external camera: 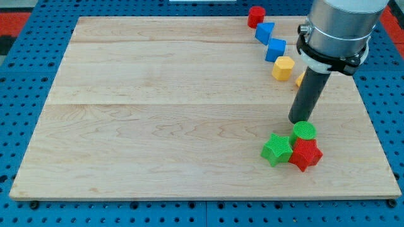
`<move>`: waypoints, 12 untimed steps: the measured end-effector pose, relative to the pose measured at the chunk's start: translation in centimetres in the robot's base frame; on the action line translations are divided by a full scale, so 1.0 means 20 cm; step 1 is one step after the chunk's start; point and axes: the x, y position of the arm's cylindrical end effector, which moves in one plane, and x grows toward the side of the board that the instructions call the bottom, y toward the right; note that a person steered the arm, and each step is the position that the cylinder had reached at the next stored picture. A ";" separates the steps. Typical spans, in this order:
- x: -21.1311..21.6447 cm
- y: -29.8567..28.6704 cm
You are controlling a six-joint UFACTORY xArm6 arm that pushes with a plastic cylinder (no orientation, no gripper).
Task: Place the red circle at the top center of the board
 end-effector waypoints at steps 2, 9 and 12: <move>-0.17 0.58; -1.45 0.40; -1.44 -0.60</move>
